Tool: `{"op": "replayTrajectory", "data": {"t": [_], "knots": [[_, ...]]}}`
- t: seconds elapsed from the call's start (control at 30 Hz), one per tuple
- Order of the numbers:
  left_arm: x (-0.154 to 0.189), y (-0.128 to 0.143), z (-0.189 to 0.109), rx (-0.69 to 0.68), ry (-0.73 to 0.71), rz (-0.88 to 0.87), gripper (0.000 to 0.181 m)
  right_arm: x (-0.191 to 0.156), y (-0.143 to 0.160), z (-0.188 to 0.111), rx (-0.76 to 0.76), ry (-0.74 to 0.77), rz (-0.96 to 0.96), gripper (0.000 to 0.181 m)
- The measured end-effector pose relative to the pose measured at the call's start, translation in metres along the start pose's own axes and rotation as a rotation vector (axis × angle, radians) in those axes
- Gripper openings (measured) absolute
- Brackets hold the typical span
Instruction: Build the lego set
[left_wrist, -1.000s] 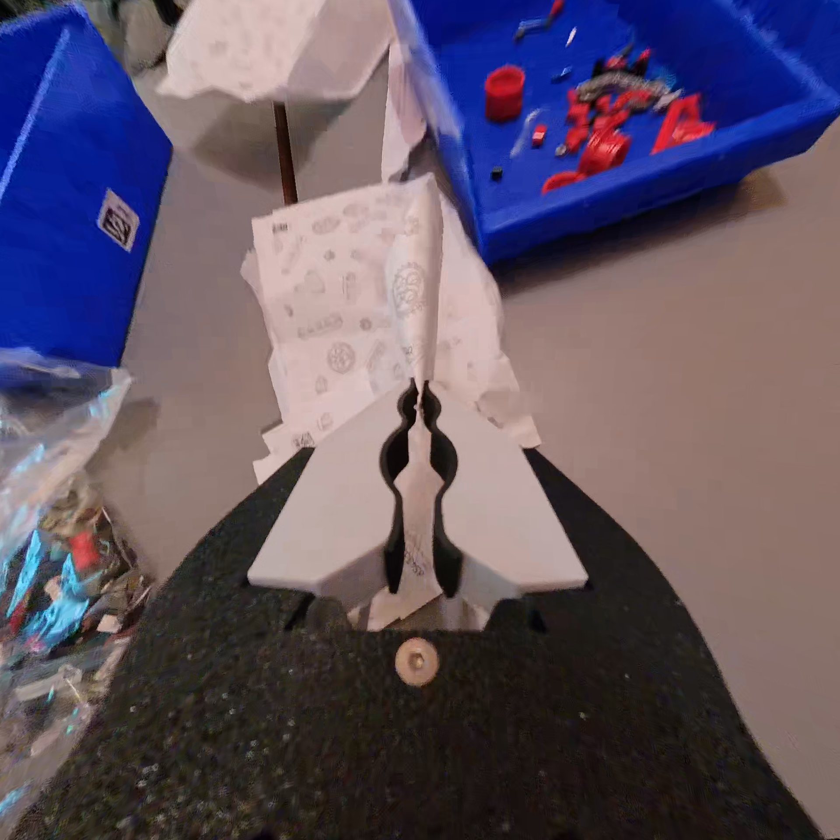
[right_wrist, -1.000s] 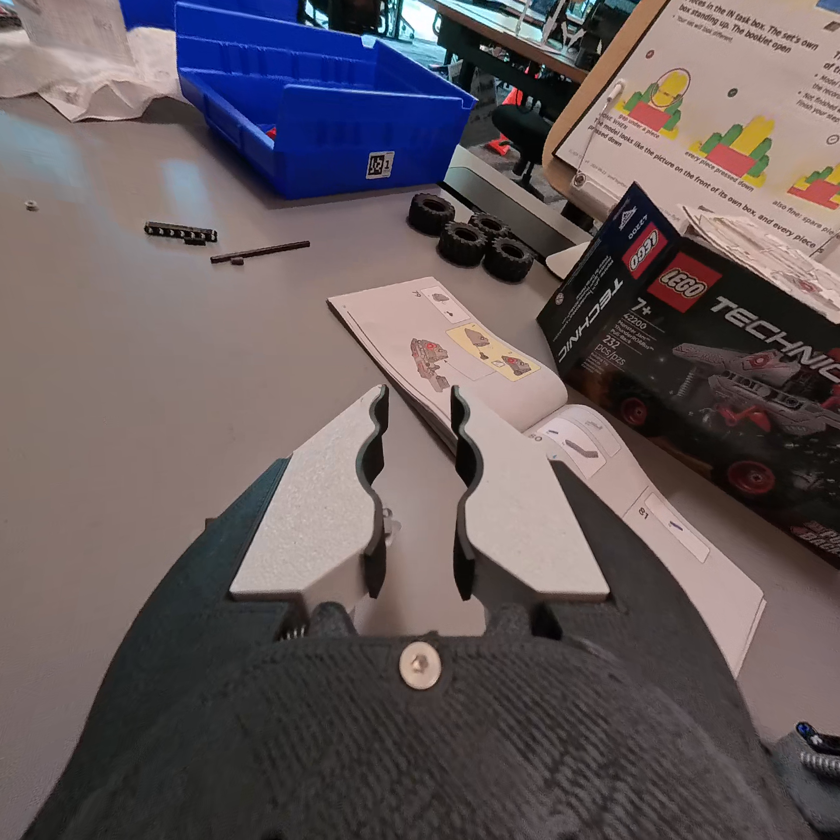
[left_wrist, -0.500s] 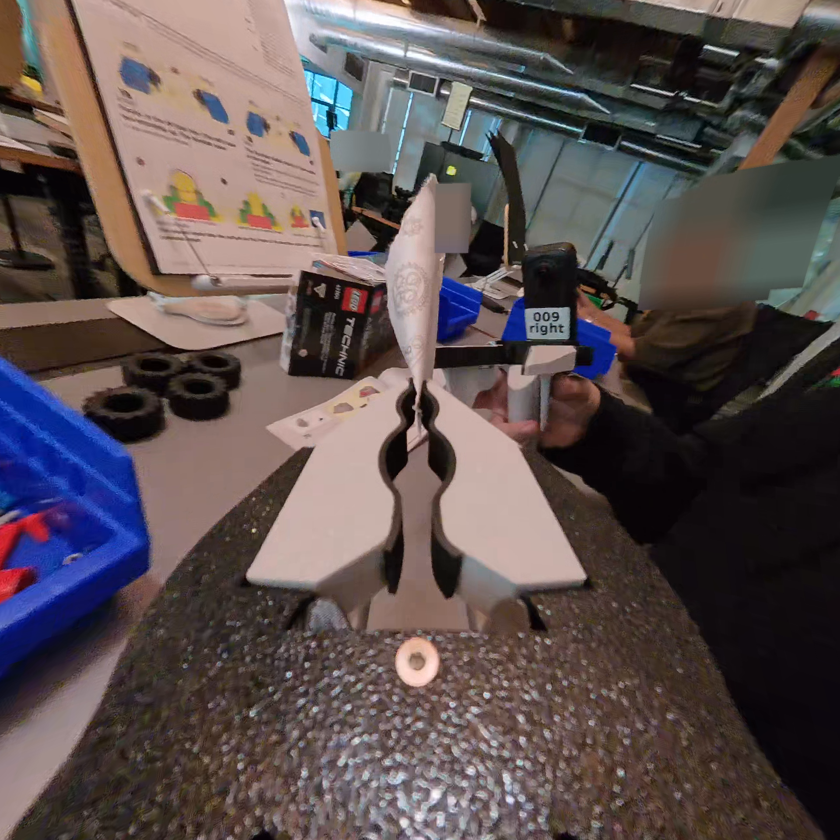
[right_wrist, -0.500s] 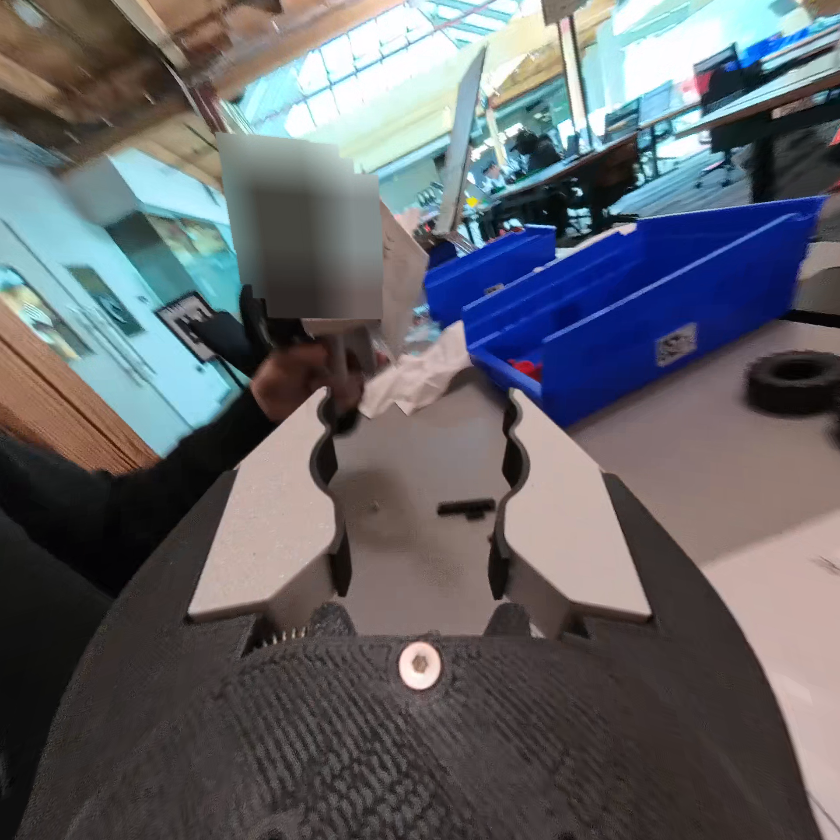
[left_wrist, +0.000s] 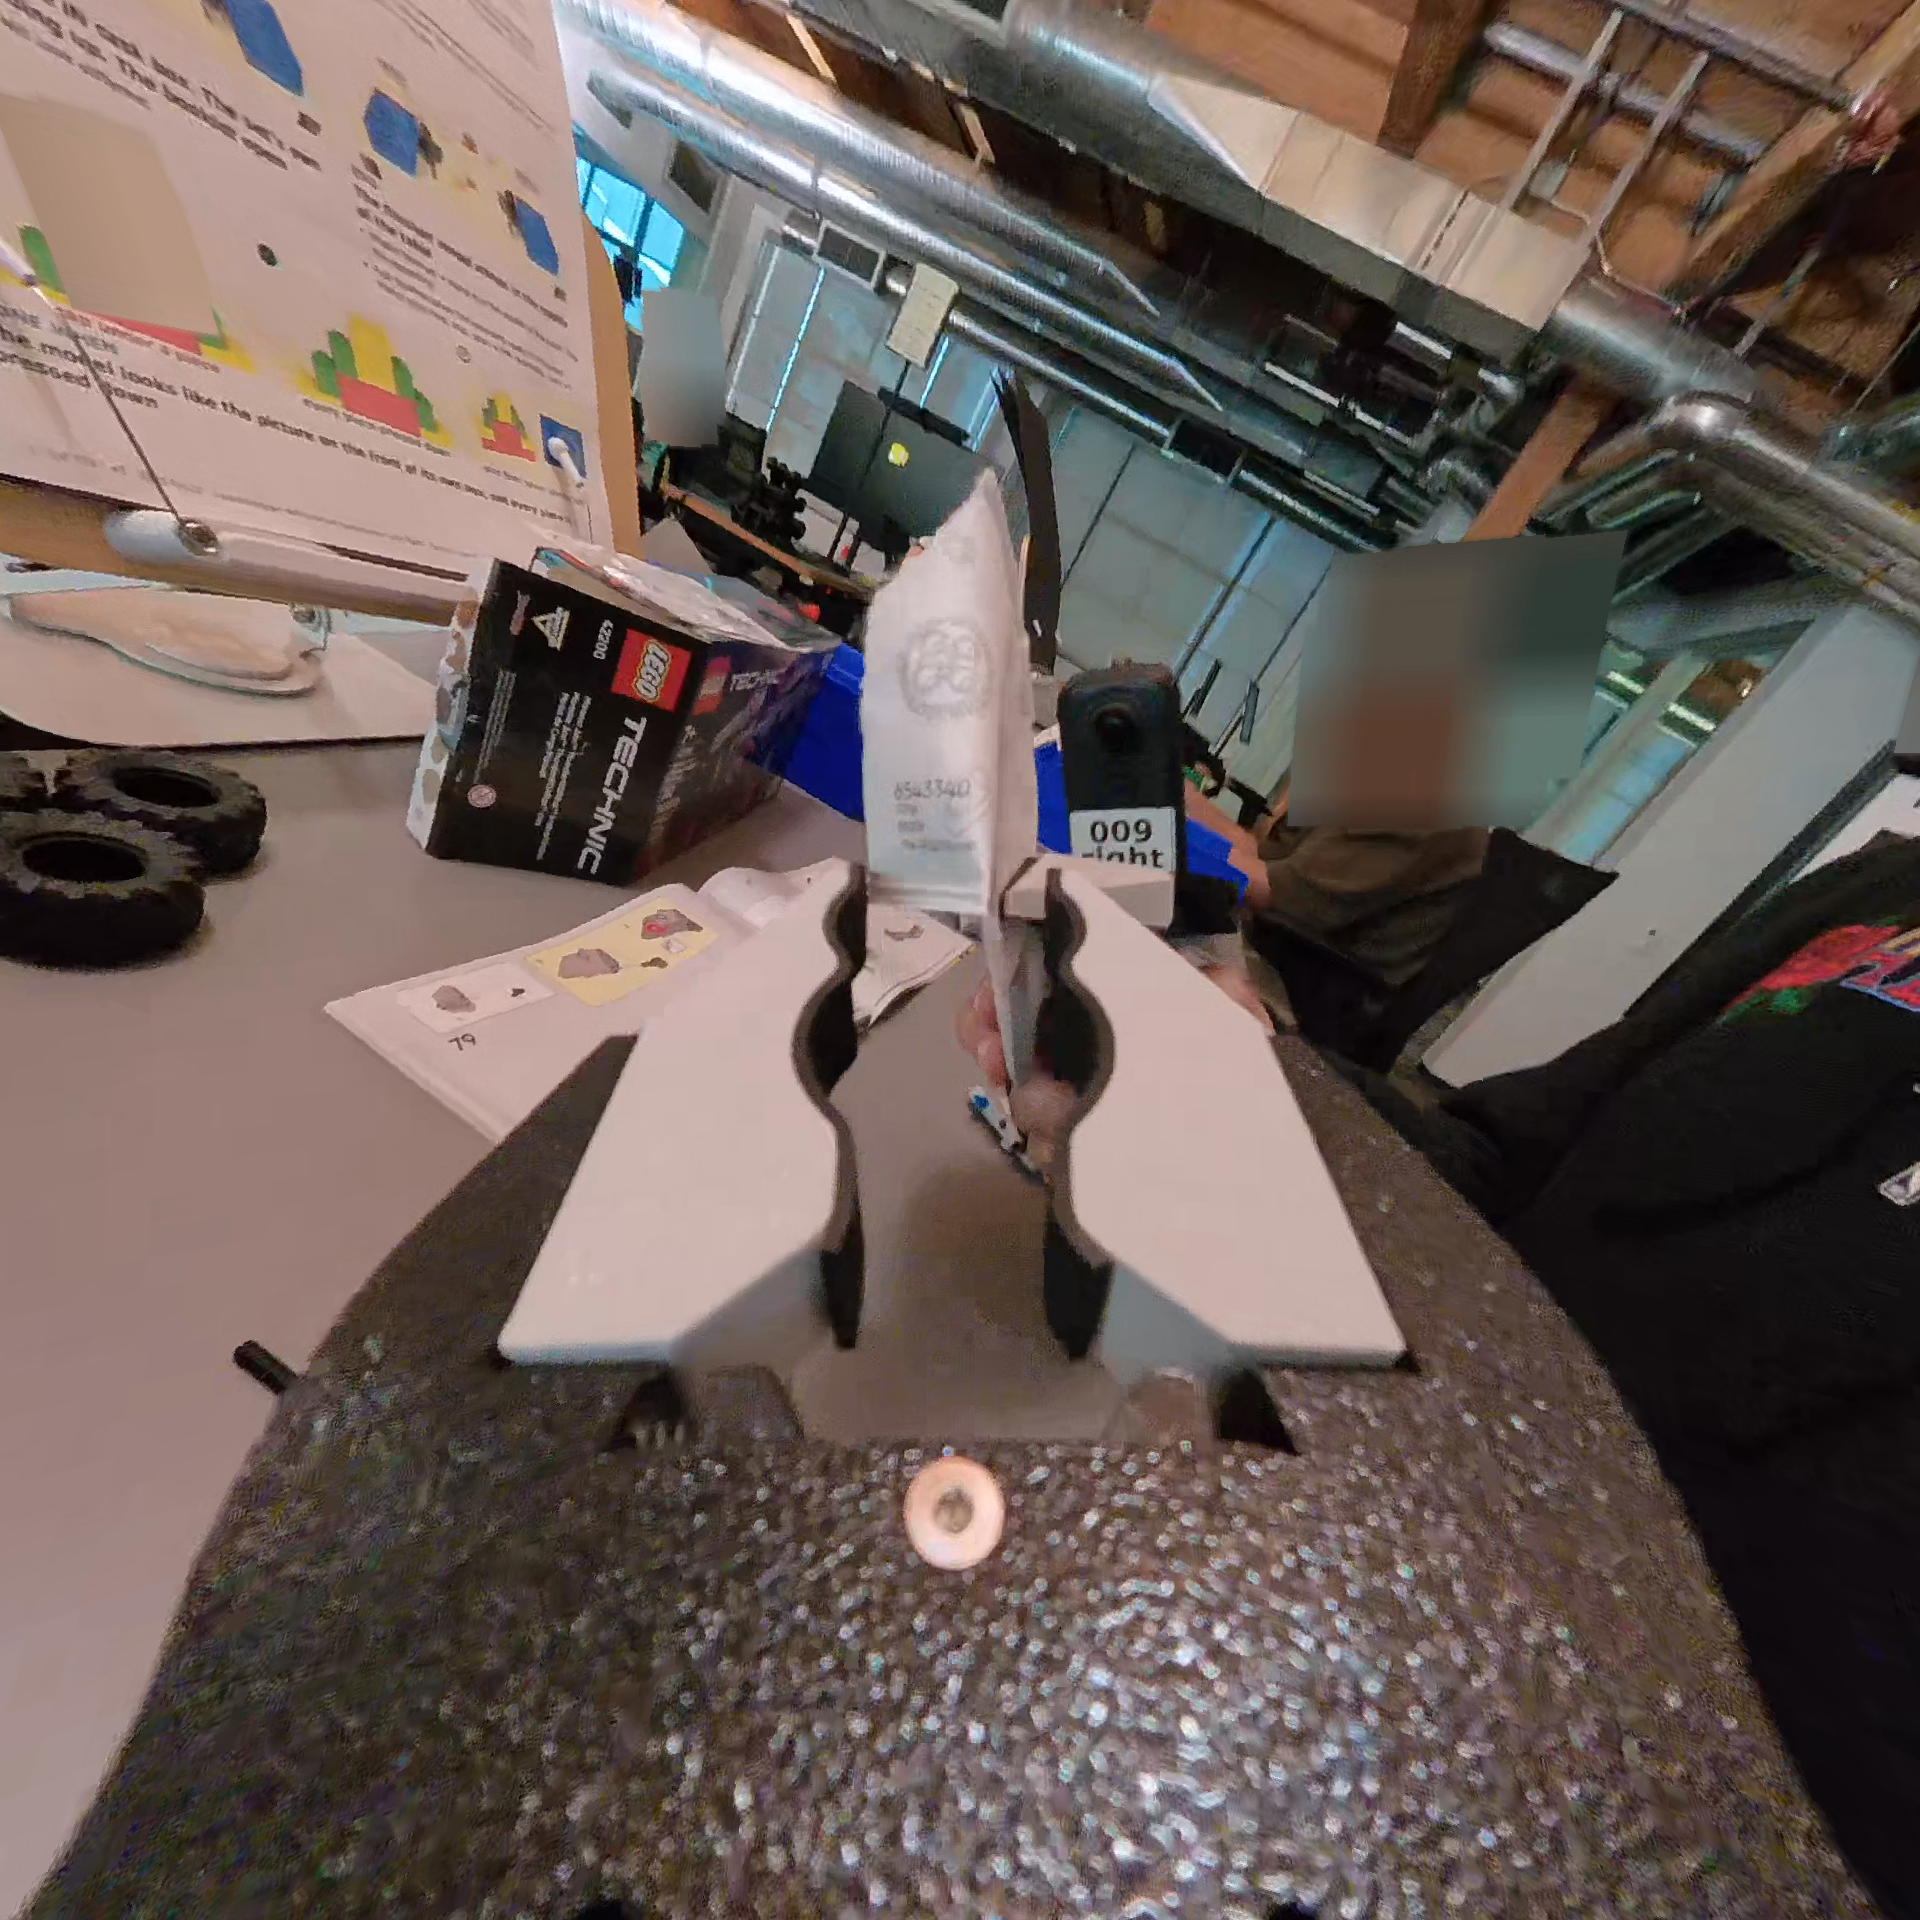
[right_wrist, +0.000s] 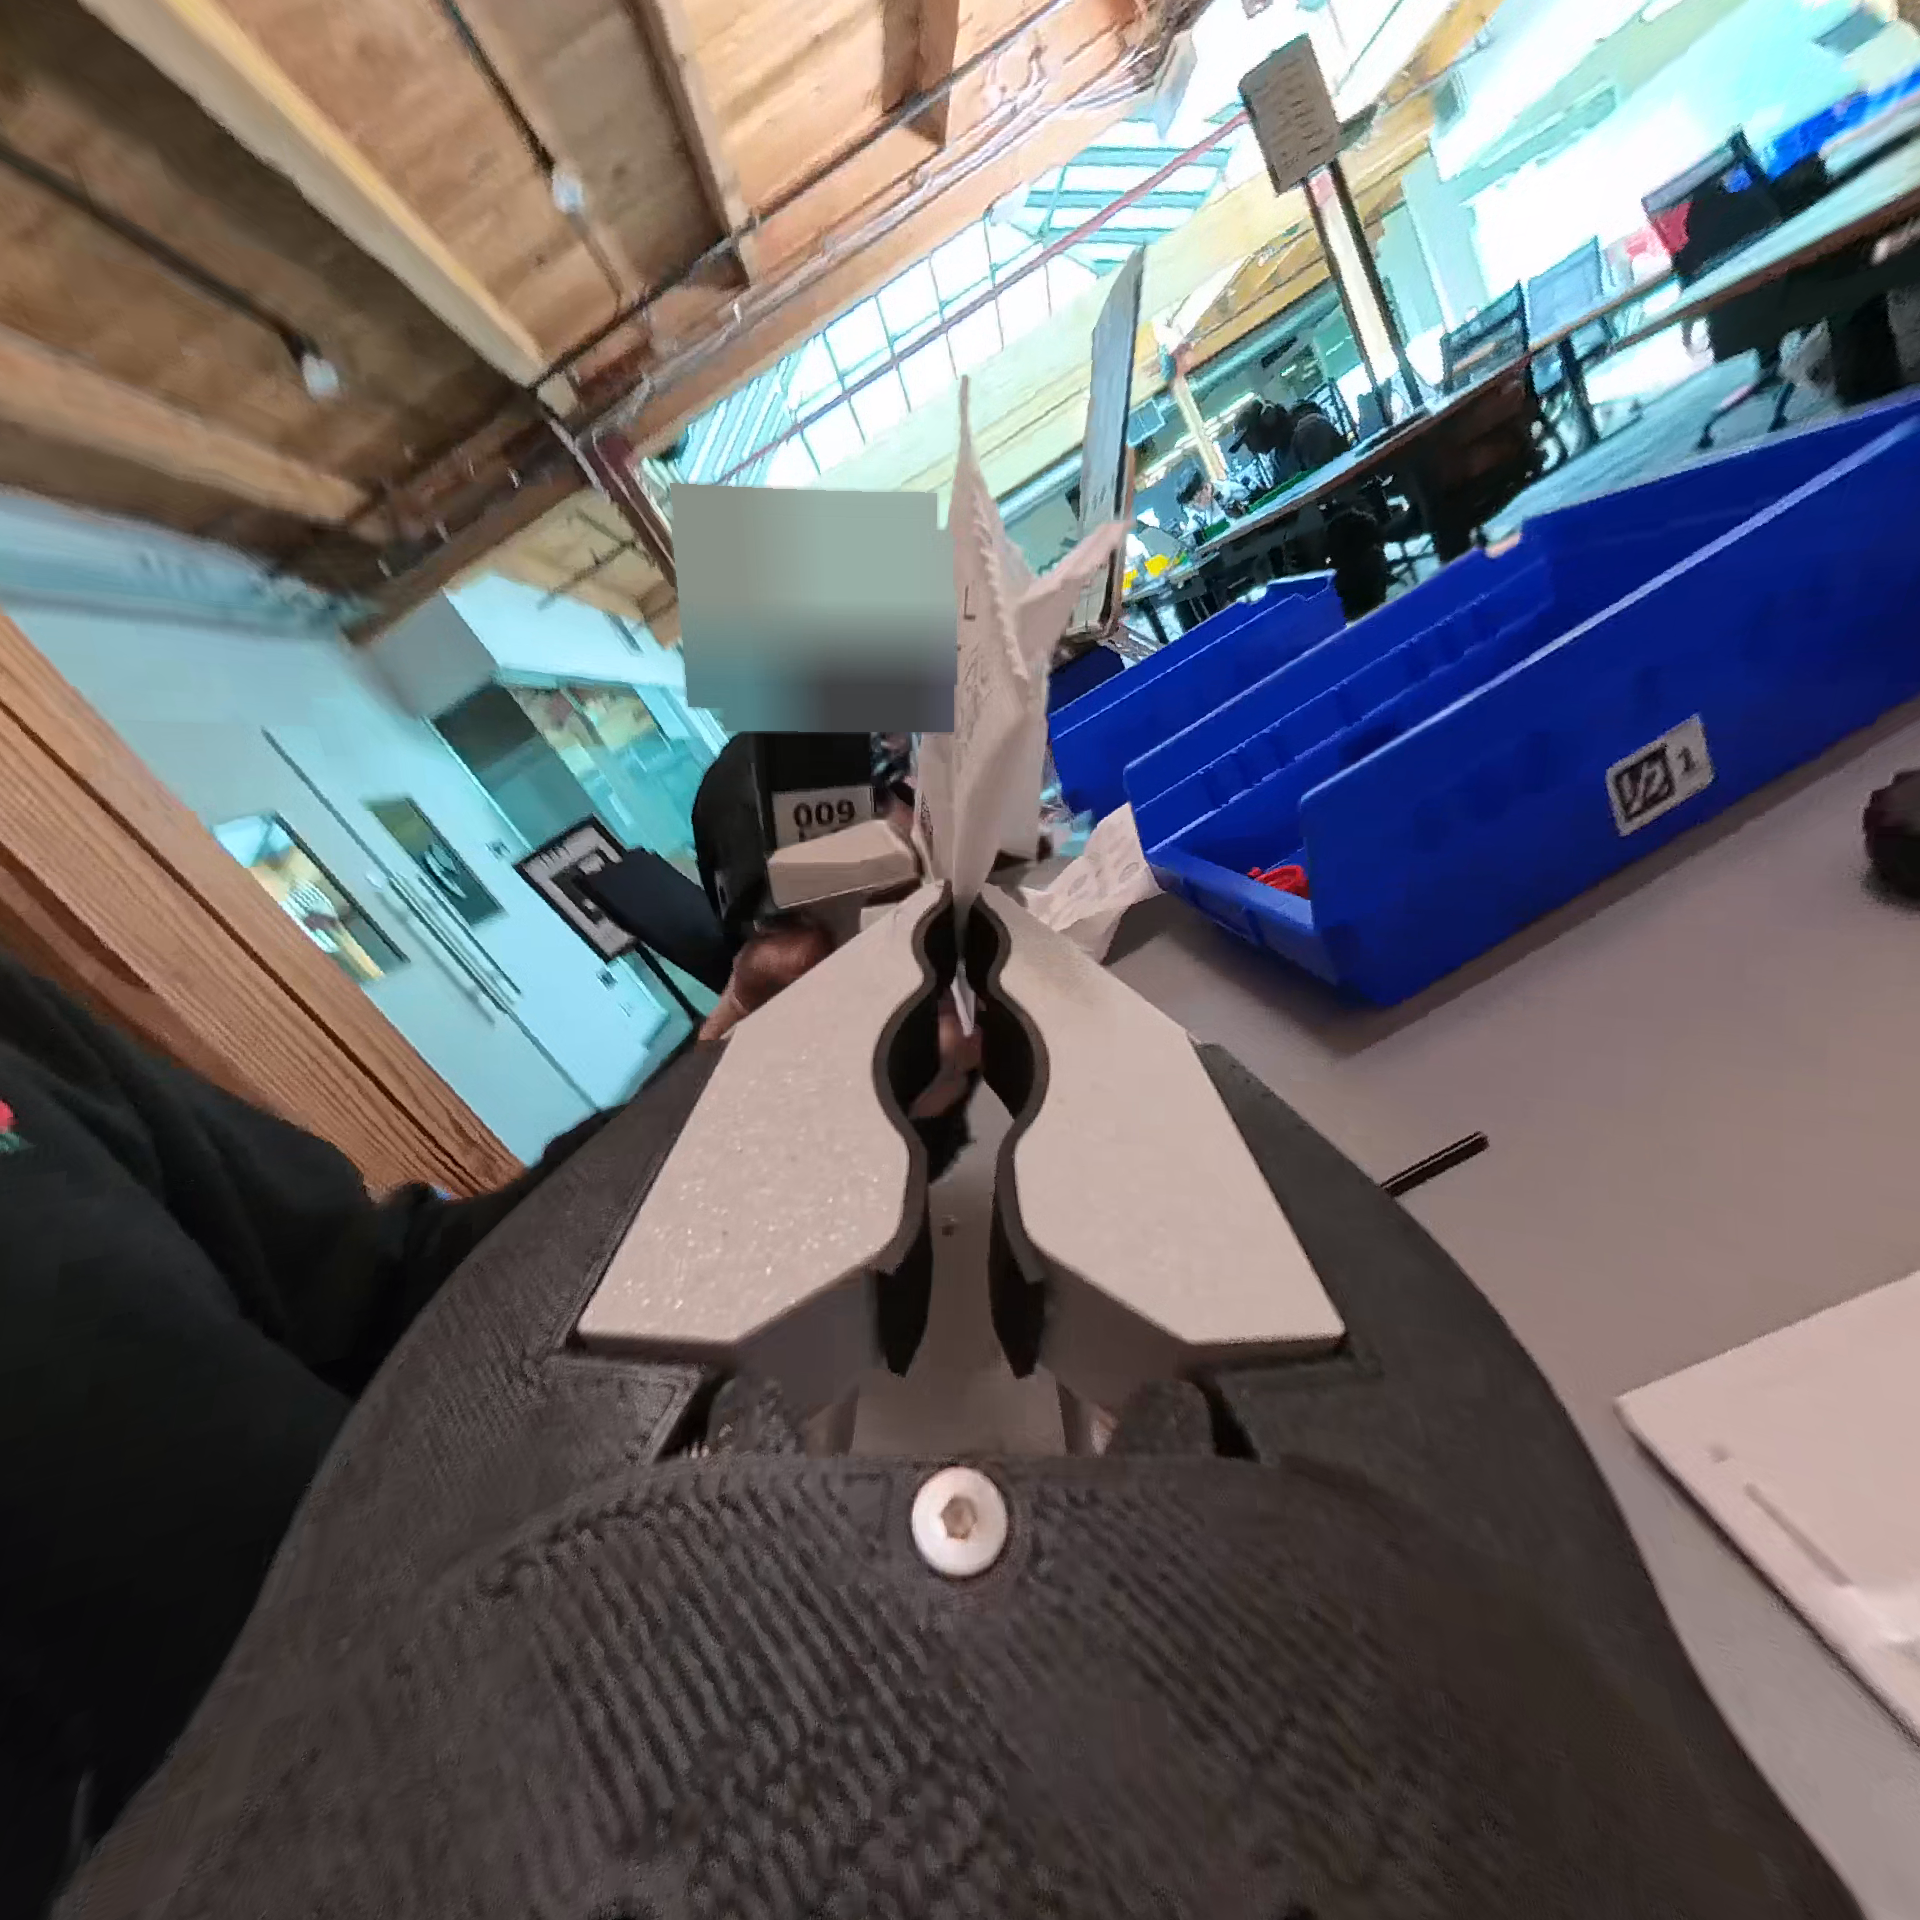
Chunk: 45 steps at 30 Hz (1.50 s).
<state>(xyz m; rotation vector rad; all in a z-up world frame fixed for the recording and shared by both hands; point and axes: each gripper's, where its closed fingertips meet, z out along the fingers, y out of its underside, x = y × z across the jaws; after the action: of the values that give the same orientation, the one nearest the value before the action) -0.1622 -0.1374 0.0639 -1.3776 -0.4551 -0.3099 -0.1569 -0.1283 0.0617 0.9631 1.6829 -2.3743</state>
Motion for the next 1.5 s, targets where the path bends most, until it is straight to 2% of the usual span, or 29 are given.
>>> {"op": "replayTrajectory", "data": {"t": [0.03,0.07,0.1,0.13,0.23,0.33,0.37,0.4,0.47,0.57,0.63,0.7,0.8,0.83,0.9,1.0,1.07,1.1,1.17,1.2,1.27,1.4,1.47,1.5], "knots": [[0.002,-0.001,0.002,0.018,0.013,-0.026,0.036,0.002,0.002,0.0,0.003,-0.003,0.047,0.0],[0.005,0.002,0.004,0.009,0.029,-0.045,0.031,0.003,0.004,0.0,0.003,-0.005,0.083,0.0],[0.003,0.007,0.006,-0.015,0.016,-0.05,0.008,0.002,0.006,0.001,0.005,-0.014,0.114,0.0],[0.002,0.007,0.007,-0.013,0.01,-0.041,0.002,0.001,0.007,0.001,0.009,-0.028,0.14,0.0],[0.005,0.008,0.01,-0.006,0.012,-0.095,0.0,0.005,0.005,-0.002,0.028,-0.002,0.128,0.003],[0.007,0.012,0.012,-0.021,0.035,-0.172,0.0,0.013,-0.013,-0.009,0.12,0.041,0.132,0.041],[0.009,0.015,0.012,-0.036,0.047,-0.192,0.0,0.014,-0.015,-0.011,0.125,0.041,0.134,0.043],[0.012,0.017,0.012,-0.048,0.065,-0.208,0.0,0.014,-0.014,-0.011,0.119,0.033,0.131,0.041],[0.013,0.02,0.011,-0.041,0.084,-0.221,0.0,0.002,-0.012,-0.01,0.109,-0.042,0.117,0.0],[0.011,0.026,0.005,-0.063,0.078,-0.185,0.004,0.0,-0.004,-0.008,0.105,-0.029,0.128,0.0],[0.006,0.026,0.0,-0.058,0.018,-0.149,0.027,-0.006,0.001,-0.009,0.116,-0.046,0.175,0.0],[0.009,0.026,-0.004,-0.06,0.017,-0.125,0.035,-0.007,0.006,-0.012,0.12,-0.05,0.225,0.0],[0.013,0.037,-0.004,-0.124,0.039,-0.143,0.02,-0.011,0.014,-0.014,0.095,-0.067,0.259,0.0],[0.017,0.04,-0.003,-0.136,0.07,-0.143,0.0,-0.012,0.016,-0.013,0.081,-0.07,0.266,0.0],[0.017,0.041,-0.001,-0.137,0.058,-0.165,0.0,-0.008,0.019,-0.015,0.075,-0.03,0.235,0.0],[0.015,0.043,-0.003,-0.15,0.04,-0.17,0.0,-0.001,0.017,-0.023,0.086,0.023,0.208,0.028],[0.016,0.042,-0.006,-0.15,0.053,-0.213,0.0,-0.002,0.019,-0.027,0.067,0.024,0.183,0.018],[0.017,0.043,-0.007,-0.157,0.069,-0.22,0.0,-0.004,0.021,-0.027,0.052,0.015,0.166,0.0],[0.017,0.042,-0.009,-0.155,0.077,-0.205,0.0,-0.007,0.023,-0.027,0.036,0.001,0.146,0.0],[0.014,0.042,-0.009,-0.15,0.051,-0.189,0.007,-0.008,0.023,-0.026,0.033,0.001,0.136,0.0],[0.008,0.039,-0.009,-0.134,0.002,-0.157,0.036,-0.011,0.019,-0.025,0.058,0.001,0.117,0.0],[0.018,0.058,-0.011,-0.245,0.022,-0.17,0.053,-0.019,0.008,-0.029,0.149,-0.008,0.128,0.0],[0.027,0.064,-0.007,-0.259,0.065,-0.167,0.047,-0.023,0.007,-0.031,0.17,-0.013,0.142,0.0],[0.031,0.06,-0.005,-0.221,0.088,-0.151,0.028,-0.025,0.009,-0.03,0.168,-0.018,0.143,0.0]]}}
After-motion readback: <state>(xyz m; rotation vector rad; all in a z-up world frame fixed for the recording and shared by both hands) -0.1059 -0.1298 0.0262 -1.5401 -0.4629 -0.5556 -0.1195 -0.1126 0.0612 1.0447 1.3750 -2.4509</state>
